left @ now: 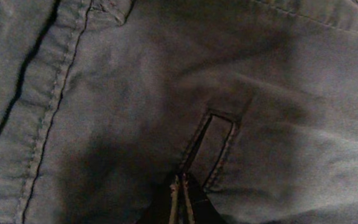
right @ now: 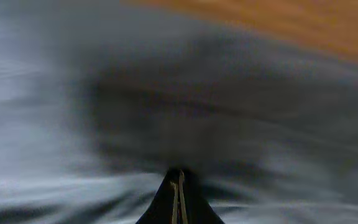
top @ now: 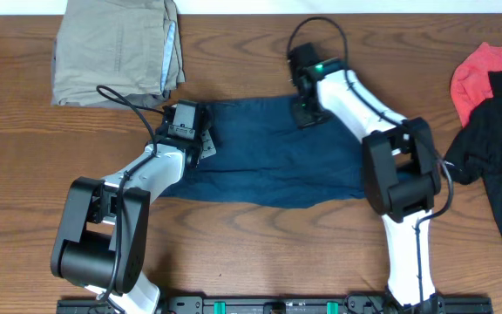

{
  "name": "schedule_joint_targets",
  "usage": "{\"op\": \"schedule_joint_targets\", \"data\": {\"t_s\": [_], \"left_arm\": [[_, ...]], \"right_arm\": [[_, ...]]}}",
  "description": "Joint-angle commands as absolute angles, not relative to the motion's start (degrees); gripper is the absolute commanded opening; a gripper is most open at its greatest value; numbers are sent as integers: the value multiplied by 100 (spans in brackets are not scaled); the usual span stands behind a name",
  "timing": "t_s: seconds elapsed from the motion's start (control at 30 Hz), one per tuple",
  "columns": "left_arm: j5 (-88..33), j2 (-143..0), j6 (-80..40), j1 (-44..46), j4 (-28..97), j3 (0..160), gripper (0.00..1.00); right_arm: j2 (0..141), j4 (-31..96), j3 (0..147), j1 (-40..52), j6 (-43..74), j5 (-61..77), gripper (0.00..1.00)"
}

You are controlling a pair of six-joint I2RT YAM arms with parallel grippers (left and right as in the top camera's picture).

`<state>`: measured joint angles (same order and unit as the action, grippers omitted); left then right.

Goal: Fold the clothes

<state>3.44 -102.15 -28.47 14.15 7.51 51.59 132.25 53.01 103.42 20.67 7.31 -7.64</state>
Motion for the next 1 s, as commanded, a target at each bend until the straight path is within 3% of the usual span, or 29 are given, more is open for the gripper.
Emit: {"op": "schedule_joint_targets", "data": {"t_s": [0.0,0.33,0.57,0.97], "left_arm": [[521,-10184,-2812,1396,871,5083,6],[523,-10184,-2810,1396,871,5083,6],[523,-10184,-2810,1396,869,5083,6],[523,-10184,-2810,1396,869,5085,6]], "right_arm": [[13434,5262,10328,1699,676,-1409,2],[13594,4740,10363,836,888,-1629,5],[13238,6182,11393,552,1817,-1828,1],[12219,7752,11828,1297,696,1367,1]]}}
